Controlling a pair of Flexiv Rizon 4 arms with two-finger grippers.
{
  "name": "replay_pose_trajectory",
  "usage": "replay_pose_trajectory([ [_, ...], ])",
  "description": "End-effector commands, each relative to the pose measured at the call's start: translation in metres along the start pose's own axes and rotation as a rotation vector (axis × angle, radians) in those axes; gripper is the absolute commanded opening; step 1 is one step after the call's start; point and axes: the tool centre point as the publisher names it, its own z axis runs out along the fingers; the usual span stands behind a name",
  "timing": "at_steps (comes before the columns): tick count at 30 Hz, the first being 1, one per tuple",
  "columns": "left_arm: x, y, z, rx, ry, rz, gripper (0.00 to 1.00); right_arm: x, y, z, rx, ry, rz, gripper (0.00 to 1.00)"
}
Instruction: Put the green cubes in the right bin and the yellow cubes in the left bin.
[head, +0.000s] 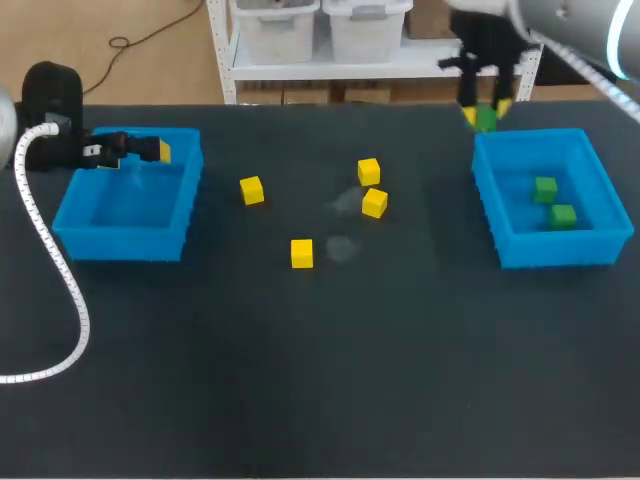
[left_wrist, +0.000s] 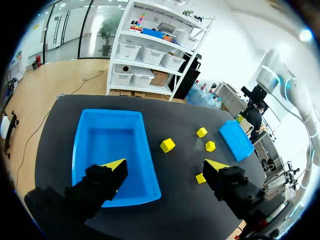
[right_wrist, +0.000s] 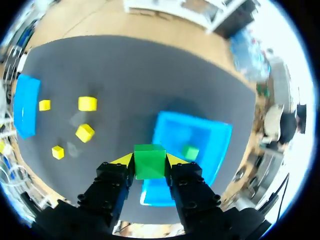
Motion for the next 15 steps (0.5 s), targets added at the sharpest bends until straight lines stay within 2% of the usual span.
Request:
replay_pose_trajectory([
  [1, 0.001, 0.001, 0.0, 0.008, -0.006, 0.002, 1.0, 0.11, -0.027, 0.014, -0.072, -0.662, 0.075, 0.0],
  [5, 0.001, 0.001, 0.0, 0.008, -0.006, 0.002, 1.0, 0.116, -0.034, 0.019, -0.073, -0.659, 0.107, 0.0],
  [9, 0.001, 0.001, 0.0, 0.008, -0.006, 0.002, 1.0, 0.113, -0.032, 0.026, -0.081, -0.643, 0.096, 0.0],
  [10, 0.001, 0.001, 0.0, 0.008, -0.006, 0.002, 1.0, 0.111, -0.031, 0.029, -0.069, -0.637, 0.09, 0.11],
  [11, 0.001, 0.001, 0.0, 0.008, -0.006, 0.002, 1.0, 0.109, -0.029, 0.031, -0.065, -0.641, 0.081, 0.29],
  [12, 0.001, 0.001, 0.0, 0.008, -0.006, 0.002, 1.0, 0.108, -0.027, 0.033, -0.063, -0.645, 0.066, 0.56],
  [13, 0.001, 0.001, 0.0, 0.008, -0.006, 0.002, 1.0, 0.106, -0.024, 0.034, -0.062, -0.647, 0.051, 1.0],
  [15, 0.001, 0.001, 0.0, 0.008, -0.006, 0.002, 1.0, 0.104, -0.022, 0.035, -0.067, -0.651, 0.045, 1.0],
])
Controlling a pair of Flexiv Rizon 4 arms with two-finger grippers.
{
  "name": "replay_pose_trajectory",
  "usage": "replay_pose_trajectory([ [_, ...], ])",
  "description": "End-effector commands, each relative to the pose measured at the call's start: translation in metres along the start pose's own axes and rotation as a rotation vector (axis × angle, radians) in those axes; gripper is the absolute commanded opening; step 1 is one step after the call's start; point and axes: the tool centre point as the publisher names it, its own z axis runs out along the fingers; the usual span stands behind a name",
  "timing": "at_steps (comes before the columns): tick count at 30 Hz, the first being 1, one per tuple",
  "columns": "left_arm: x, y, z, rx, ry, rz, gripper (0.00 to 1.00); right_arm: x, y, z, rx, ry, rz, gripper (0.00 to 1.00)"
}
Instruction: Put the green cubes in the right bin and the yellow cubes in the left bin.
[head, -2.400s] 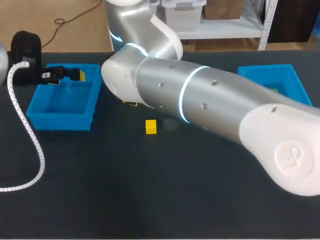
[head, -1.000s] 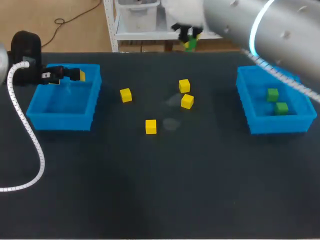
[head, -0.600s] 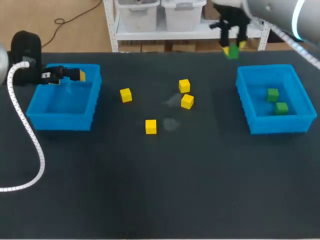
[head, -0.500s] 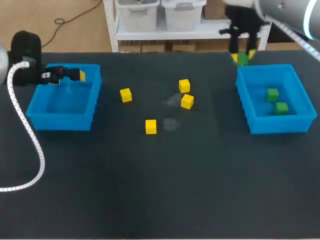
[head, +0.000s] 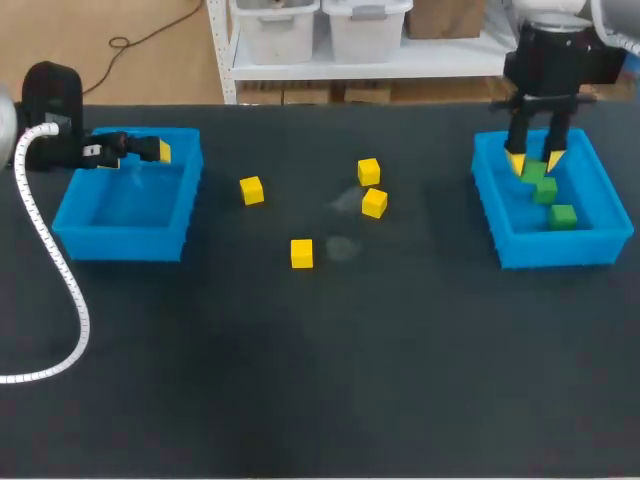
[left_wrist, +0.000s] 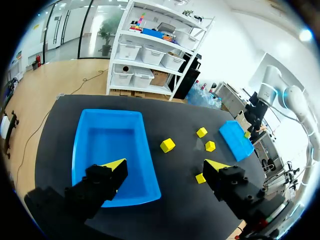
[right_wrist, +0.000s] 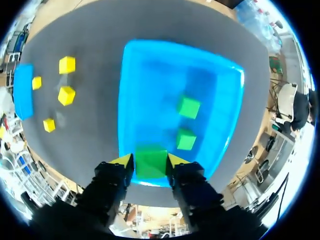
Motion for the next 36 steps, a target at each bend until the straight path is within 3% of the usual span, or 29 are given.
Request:
replay_pose_trajectory([
  [1, 0.001, 0.001, 0.0, 0.008, -0.006, 0.002, 1.0, 0.024, 0.008, 0.005, 0.027, -0.856, 0.0, 1.0],
  [28, 0.001, 0.001, 0.0, 0.008, -0.006, 0.002, 1.0, 0.024, 0.008, 0.005, 0.027, -0.856, 0.0, 1.0],
  [32, 0.001, -0.017, 0.005, -0.054, 0.098, 0.161, 1.0, 0.024, 0.008, 0.005, 0.027, -0.856, 0.0, 1.0],
  [36, 0.0, -0.055, 0.022, -0.007, 0.19, 0.36, 1.0, 0.024, 0.008, 0.005, 0.027, -0.856, 0.0, 1.0],
])
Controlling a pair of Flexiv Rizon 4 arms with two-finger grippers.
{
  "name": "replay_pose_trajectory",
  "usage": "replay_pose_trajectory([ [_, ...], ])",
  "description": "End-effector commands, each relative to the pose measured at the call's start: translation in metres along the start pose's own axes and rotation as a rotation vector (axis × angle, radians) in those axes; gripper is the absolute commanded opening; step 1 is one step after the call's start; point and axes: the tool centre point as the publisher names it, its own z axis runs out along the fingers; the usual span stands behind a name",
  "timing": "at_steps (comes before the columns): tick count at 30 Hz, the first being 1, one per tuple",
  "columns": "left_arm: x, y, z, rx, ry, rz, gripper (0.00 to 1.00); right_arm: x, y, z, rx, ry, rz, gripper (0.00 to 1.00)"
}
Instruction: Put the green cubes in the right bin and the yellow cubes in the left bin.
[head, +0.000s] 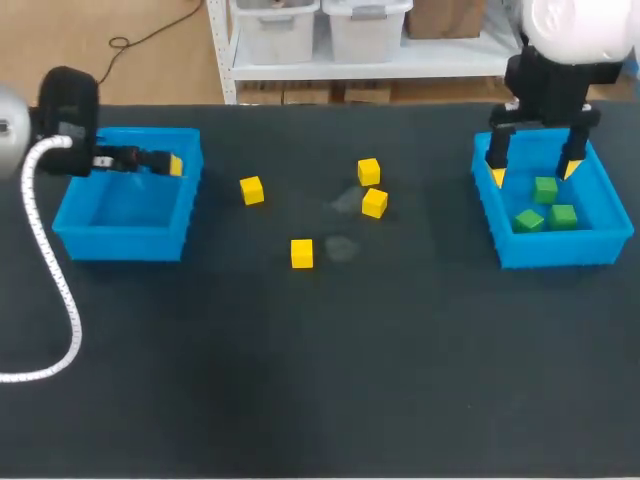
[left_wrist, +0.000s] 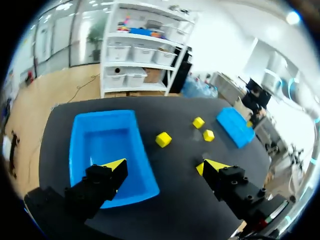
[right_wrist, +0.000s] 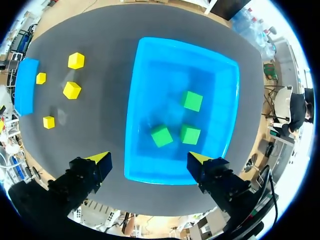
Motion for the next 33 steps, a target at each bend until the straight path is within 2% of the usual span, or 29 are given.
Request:
replay_pose_trajectory([
  [1, -0.02, -0.038, 0.023, 0.016, 0.158, 0.228, 1.0, 0.007, -0.001, 0.001, 0.001, -0.695, 0.002, 1.0],
  [6, -0.009, -0.074, 0.062, 0.117, 0.305, 0.413, 1.0, 0.007, -0.001, 0.001, 0.001, -0.695, 0.002, 1.0],
  [10, 0.005, -0.091, 0.087, 0.155, 0.402, 0.536, 1.0, 0.007, -0.001, 0.001, 0.001, -0.695, 0.002, 1.0],
  [20, 0.029, -0.098, 0.126, 0.2, 0.589, 0.799, 1.0, 0.007, -0.001, 0.001, 0.001, -0.695, 0.002, 1.0],
  [23, 0.034, -0.101, 0.134, 0.199, 0.678, 0.885, 1.0, 0.007, -0.001, 0.001, 0.001, -0.695, 0.002, 1.0],
  [27, 0.038, -0.107, 0.143, 0.217, 0.74, 0.954, 1.0, 0.007, -0.001, 0.001, 0.001, -0.695, 0.002, 1.0],
  [33, 0.047, -0.105, 0.163, 0.172, 0.819, 1.007, 1.0, 0.007, -0.001, 0.001, 0.001, -0.695, 0.002, 1.0],
])
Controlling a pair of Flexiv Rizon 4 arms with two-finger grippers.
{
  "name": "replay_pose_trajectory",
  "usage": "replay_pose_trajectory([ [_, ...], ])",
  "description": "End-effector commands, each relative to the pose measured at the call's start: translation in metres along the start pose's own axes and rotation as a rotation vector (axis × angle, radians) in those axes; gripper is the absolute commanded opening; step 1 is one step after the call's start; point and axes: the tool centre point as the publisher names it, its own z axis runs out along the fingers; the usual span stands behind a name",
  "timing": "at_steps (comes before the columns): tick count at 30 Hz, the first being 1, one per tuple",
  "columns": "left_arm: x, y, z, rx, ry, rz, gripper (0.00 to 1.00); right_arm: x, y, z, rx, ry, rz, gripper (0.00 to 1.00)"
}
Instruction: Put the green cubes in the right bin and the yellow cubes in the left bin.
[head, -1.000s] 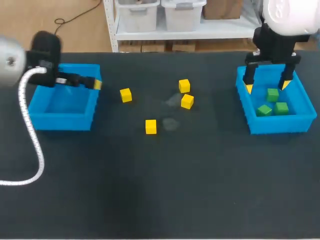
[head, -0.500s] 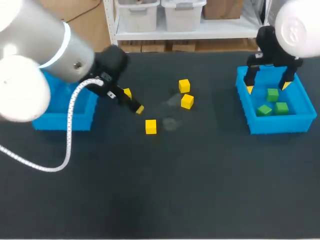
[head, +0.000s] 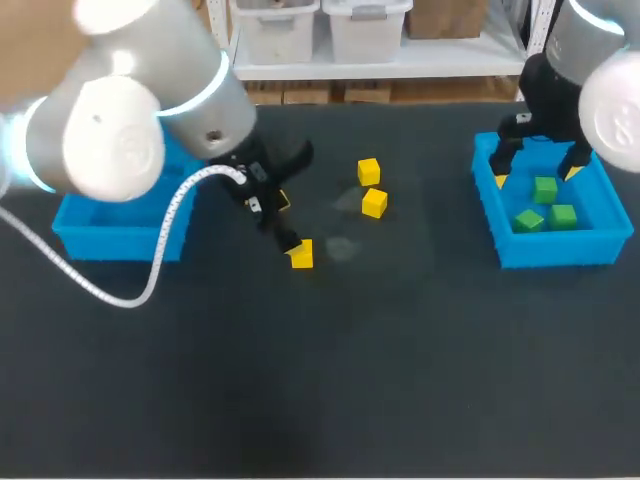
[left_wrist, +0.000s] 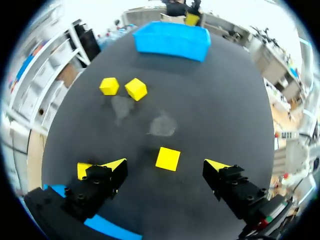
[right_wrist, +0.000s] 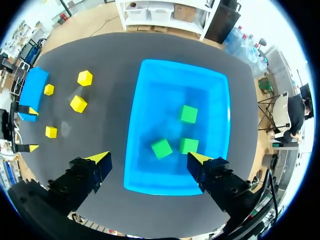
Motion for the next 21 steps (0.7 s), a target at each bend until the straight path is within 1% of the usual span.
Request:
replay_pose_trajectory([
  [1, -0.01, 0.012, 0.017, 0.035, 0.326, 0.148, 1.0, 0.006, -0.001, 0.0, 0.002, -0.393, 0.002, 1.0],
  [3, -0.009, 0.012, 0.023, 0.021, 0.348, 0.155, 1.0, 0.006, -0.001, 0.0, 0.002, -0.393, 0.002, 1.0],
  [5, -0.008, 0.012, 0.03, -0.008, 0.39, 0.173, 1.0, 0.006, -0.001, 0.0, 0.002, -0.393, 0.002, 1.0],
  [10, -0.008, 0.017, 0.044, -0.045, 0.437, 0.163, 1.0, 0.006, -0.001, 0.0, 0.002, -0.393, 0.002, 1.0],
  [12, -0.005, 0.02, 0.049, -0.067, 0.472, 0.158, 1.0, 0.006, -0.001, 0.0, 0.002, -0.393, 0.002, 1.0],
  [15, -0.003, 0.025, 0.055, -0.092, 0.497, 0.148, 1.0, 0.006, -0.001, 0.0, 0.002, -0.393, 0.002, 1.0],
  [16, -0.001, 0.026, 0.056, -0.105, 0.505, 0.141, 0.43, 0.006, -0.001, 0.0, 0.002, -0.393, 0.002, 1.0],
  [17, 0.0, 0.028, 0.057, -0.116, 0.516, 0.137, 0.0, 0.006, -0.001, 0.0, 0.002, -0.393, 0.002, 1.0],
  [19, 0.002, 0.028, 0.059, -0.122, 0.523, 0.147, 0.0, 0.006, -0.001, 0.0, 0.002, -0.393, 0.002, 1.0],
  [21, 0.004, 0.028, 0.058, -0.128, 0.51, 0.114, 0.0, 0.006, -0.001, 0.0, 0.002, -0.393, 0.002, 1.0],
])
